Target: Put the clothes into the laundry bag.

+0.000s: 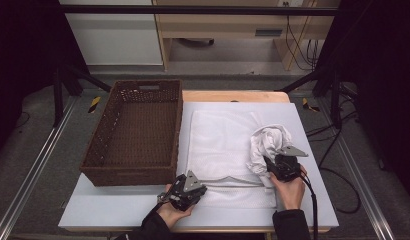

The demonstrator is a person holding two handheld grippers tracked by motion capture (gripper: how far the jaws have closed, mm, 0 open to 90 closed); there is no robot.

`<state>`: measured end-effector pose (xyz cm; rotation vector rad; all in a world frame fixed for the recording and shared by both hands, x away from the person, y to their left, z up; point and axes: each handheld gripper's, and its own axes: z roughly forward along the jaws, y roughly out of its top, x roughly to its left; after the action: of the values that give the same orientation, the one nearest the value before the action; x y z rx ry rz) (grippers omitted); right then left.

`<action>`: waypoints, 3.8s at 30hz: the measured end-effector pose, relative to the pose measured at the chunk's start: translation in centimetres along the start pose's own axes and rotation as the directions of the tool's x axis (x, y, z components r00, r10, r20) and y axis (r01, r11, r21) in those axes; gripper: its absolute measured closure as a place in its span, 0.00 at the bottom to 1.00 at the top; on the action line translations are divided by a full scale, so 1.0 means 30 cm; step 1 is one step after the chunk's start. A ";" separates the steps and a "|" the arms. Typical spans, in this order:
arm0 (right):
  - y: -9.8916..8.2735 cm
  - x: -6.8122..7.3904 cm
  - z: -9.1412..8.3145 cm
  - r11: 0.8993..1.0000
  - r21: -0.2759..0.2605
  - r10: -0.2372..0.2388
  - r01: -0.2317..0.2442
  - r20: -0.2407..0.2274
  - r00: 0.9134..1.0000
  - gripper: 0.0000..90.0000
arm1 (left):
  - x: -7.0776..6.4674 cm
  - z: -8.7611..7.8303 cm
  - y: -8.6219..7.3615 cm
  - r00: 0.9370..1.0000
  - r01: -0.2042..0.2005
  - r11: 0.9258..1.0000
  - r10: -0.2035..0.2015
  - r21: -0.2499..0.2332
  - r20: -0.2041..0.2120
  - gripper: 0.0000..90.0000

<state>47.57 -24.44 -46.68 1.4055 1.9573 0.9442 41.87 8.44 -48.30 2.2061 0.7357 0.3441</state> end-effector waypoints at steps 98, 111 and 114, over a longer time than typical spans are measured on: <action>0.008 0.268 -0.074 0.978 -0.150 -0.180 0.142 -0.283 0.942 0.99 | 0.018 0.134 0.313 0.991 -0.132 0.991 0.132 -0.003 0.039 0.99; -0.138 0.196 -0.170 0.991 -0.089 -0.123 0.101 -0.293 0.948 0.98 | 0.033 0.107 0.321 0.996 -0.051 0.997 0.055 -0.061 0.065 0.99; -0.186 0.192 -0.152 0.993 -0.024 -0.114 0.112 -0.290 0.950 1.00 | 0.032 0.098 0.326 0.997 -0.039 0.995 0.044 -0.087 0.061 0.99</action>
<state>39.15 -21.14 -48.53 1.1885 2.2188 1.1567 47.84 2.05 -42.97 2.1432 0.6304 0.3203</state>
